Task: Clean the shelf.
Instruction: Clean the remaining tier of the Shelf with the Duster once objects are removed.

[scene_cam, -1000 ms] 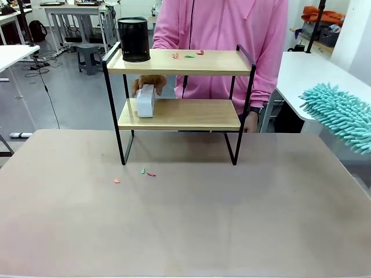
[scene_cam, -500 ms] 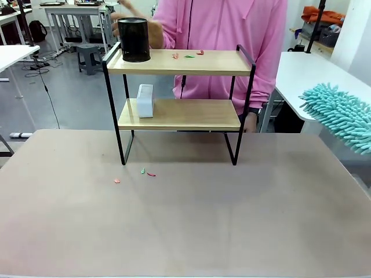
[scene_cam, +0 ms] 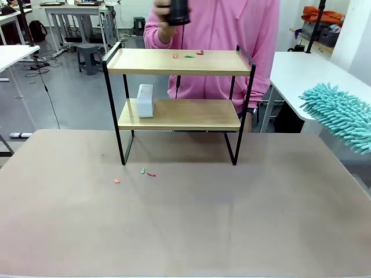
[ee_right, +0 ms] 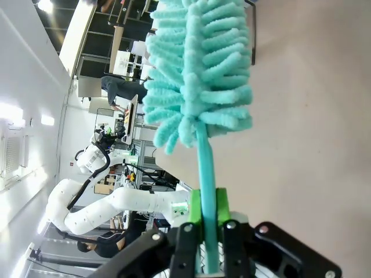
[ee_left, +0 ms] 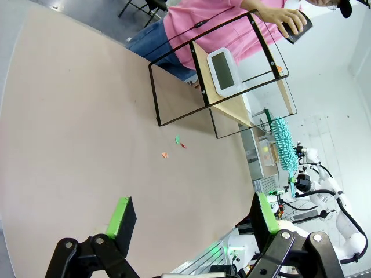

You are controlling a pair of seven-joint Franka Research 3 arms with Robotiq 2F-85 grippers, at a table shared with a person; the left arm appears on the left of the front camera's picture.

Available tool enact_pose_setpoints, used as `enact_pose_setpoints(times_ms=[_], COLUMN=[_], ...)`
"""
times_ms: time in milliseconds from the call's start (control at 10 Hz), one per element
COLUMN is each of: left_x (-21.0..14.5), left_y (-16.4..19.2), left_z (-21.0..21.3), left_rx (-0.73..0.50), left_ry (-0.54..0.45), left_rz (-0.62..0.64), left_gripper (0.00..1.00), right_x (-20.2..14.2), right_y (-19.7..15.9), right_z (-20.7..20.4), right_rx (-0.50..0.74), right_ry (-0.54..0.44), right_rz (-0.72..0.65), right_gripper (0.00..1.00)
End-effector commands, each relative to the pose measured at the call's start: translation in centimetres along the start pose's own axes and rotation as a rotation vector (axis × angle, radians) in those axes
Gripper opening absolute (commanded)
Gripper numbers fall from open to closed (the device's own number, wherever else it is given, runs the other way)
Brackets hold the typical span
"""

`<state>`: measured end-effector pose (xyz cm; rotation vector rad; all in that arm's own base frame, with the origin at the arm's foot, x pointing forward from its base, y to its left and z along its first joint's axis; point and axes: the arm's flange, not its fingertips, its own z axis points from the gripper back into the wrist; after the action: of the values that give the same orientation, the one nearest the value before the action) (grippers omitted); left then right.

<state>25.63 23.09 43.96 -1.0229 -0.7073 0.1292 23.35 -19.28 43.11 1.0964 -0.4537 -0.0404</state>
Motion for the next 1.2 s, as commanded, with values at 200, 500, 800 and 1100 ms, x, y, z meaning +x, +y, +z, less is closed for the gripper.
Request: enact_pose_setpoints(times_ms=[200, 500, 800, 1100], left_x=[0.0, 0.0, 0.0, 0.0], left_y=[0.0, 0.0, 0.0, 0.0], left_z=[-0.1, -0.1, -0.1, -0.1], left_rx=[-0.016, -0.016, -0.016, -0.016], left_ry=[-0.019, -0.019, -0.019, -0.019], left_rz=[-0.019, -0.019, -0.019, -0.019], left_gripper=[1.00, 1.00, 1.00, 1.00], right_x=[0.8, 3.9, 6.6, 5.8], right_y=[1.9, 13.1, 23.1, 26.0], right_z=[-0.2, 0.0, -7.0, -13.9], right_rx=[-0.001, -0.176, -0.268, -0.231], right_ry=[-0.029, -0.201, -0.199, 0.020], right_rz=[-0.005, 0.091, 0.175, 0.296], right_gripper=[0.12, 0.12, 0.12, 0.12])
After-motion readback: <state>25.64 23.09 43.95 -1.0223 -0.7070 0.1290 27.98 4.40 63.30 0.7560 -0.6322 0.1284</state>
